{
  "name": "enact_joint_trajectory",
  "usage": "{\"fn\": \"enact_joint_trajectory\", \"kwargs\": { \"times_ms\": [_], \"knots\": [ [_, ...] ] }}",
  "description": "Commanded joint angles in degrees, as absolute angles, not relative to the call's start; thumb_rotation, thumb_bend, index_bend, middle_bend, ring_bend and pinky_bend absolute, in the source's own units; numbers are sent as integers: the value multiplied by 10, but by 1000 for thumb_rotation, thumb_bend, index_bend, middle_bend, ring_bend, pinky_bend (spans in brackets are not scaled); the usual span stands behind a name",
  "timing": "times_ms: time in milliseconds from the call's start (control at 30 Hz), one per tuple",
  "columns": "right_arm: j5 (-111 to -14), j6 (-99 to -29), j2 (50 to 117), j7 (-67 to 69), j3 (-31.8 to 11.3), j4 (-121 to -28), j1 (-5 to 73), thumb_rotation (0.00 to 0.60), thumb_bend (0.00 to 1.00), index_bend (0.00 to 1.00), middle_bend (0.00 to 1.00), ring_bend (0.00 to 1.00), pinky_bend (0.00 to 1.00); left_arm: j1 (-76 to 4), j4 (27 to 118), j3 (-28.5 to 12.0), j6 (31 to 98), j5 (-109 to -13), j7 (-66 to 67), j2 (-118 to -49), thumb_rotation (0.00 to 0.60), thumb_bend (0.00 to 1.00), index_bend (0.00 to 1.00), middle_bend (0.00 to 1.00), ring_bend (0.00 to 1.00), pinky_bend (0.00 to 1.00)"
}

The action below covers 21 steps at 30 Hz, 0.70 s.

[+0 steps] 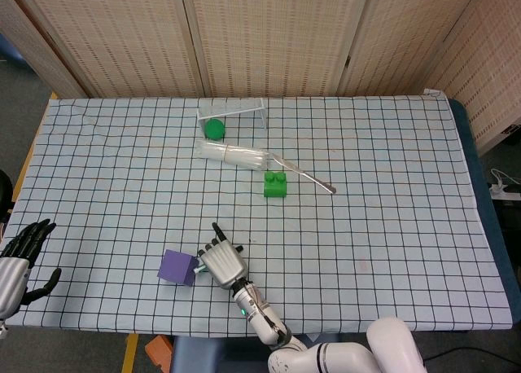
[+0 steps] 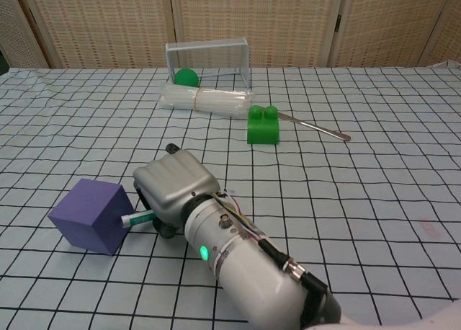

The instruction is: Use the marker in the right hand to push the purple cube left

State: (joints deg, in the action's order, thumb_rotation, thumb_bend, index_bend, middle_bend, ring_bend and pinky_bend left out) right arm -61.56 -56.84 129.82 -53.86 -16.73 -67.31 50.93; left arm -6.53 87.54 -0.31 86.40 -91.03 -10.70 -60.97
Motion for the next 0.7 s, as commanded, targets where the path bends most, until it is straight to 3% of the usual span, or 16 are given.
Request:
{"fn": "enact_joint_trajectory", "kwargs": {
  "times_ms": [33, 400, 700],
  "knots": [
    [-601, -577, 1300, -522, -164, -664, 532, 600, 434, 858, 773, 356, 34, -65, 874, -4, 864, -910, -110, -609, 600, 408, 44, 0, 2, 160],
    [-597, -625, 1289, -515, -134, -661, 532, 600, 434, 843, 773, 356, 34, -63, 874, -4, 866, -908, -108, -608, 600, 408, 44, 0, 2, 161],
    [-627, -702, 1184, -530, -77, -775, 451, 600, 434, 829, 772, 356, 34, -62, 878, -3, 868, -911, -95, -610, 600, 408, 44, 0, 2, 162]
  ]
}}
